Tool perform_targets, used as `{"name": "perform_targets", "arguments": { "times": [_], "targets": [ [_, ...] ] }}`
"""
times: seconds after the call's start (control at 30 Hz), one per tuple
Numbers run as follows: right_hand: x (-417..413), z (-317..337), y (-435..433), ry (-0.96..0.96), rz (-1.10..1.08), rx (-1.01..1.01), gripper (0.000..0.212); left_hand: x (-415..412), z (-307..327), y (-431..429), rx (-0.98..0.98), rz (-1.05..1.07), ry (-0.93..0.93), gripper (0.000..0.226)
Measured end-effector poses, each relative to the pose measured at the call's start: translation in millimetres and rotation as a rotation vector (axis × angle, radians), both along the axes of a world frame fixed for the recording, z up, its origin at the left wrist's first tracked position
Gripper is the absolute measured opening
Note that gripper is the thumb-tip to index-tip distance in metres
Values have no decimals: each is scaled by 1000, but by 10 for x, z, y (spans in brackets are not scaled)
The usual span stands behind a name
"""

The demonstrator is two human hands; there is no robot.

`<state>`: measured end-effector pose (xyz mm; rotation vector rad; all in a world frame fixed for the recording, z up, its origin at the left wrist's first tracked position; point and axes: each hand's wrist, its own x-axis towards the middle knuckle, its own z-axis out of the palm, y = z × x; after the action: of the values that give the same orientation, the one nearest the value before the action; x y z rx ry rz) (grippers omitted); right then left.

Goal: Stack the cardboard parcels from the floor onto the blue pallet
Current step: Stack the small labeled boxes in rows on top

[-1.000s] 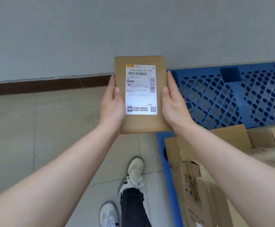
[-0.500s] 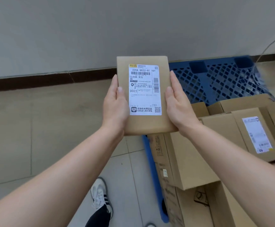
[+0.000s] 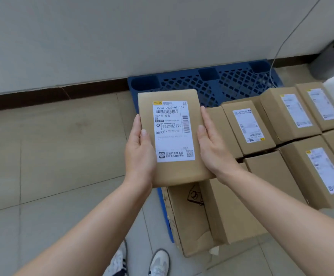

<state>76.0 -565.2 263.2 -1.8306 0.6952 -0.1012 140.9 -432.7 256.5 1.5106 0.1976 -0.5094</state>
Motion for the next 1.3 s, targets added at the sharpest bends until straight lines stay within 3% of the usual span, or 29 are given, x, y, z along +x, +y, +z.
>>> {"name": "perform_targets", "arguments": {
  "times": [0.57,0.93,1.3],
  "targets": [
    [-1329,-577,236,45,-3,8,49,-1369,-526,272,115,-20,26,43],
    [-1589,-632,322,17,15,-1,49,-1650,-592,365,117,-5,-11,44],
    [-1798,-761,374,110,27,-40,50,-1856,-762,422,152,-28,64,44]
  ]
}}
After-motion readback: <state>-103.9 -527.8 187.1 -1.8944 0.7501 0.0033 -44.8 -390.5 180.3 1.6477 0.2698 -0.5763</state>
